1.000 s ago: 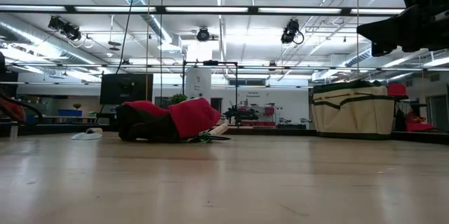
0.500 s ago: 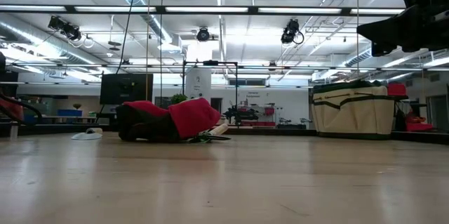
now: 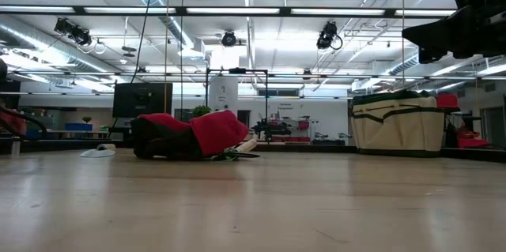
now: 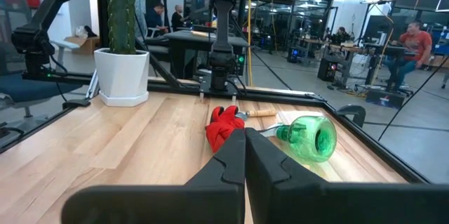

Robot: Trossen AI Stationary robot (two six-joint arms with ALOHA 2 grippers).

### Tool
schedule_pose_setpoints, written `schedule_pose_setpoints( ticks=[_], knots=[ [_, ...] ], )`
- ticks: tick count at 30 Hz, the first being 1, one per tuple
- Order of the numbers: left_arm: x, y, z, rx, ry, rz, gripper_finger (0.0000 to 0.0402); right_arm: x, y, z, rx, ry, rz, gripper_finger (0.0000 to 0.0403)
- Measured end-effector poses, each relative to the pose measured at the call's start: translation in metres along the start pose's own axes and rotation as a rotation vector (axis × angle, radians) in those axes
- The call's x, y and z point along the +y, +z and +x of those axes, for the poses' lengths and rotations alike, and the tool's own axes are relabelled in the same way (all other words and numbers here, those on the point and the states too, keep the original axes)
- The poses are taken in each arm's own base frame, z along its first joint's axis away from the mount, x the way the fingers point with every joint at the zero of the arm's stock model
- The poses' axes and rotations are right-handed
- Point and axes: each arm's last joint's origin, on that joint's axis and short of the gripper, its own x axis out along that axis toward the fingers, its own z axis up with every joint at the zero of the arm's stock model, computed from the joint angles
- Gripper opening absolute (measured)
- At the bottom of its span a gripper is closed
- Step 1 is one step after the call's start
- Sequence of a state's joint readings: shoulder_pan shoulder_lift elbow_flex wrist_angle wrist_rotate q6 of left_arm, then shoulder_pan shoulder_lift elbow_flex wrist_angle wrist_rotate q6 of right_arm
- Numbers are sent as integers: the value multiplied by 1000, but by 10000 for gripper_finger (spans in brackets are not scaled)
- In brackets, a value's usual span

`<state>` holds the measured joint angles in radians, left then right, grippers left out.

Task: Pick & Place Garden tools in Gardening bag
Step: Put the left brown trowel into the gardening bag

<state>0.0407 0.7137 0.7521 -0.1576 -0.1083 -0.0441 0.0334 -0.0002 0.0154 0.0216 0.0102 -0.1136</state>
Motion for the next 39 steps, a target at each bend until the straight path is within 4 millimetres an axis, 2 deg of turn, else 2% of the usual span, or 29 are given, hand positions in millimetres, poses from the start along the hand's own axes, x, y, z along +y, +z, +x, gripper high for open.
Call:
schedule_pose_setpoints(
  ticks=[4, 17, 23, 32, 39],
  knots=[
    [5, -3, 3, 36, 35, 11, 20, 0, 0, 0, 0, 0, 0, 4],
    [18, -30, 4, 311, 111, 79, 21, 0, 0, 0, 0, 0, 0, 4],
    [25, -34, 2, 352, 206, -79, 21, 0, 0, 0, 0, 0, 0, 4],
    [36, -51, -3, 475, 467, -305, 21, 0, 0, 0, 0, 0, 0, 4],
    [45, -60, 5, 506, 590, -513, 21, 0, 0, 0, 0, 0, 0, 4]
  ],
)
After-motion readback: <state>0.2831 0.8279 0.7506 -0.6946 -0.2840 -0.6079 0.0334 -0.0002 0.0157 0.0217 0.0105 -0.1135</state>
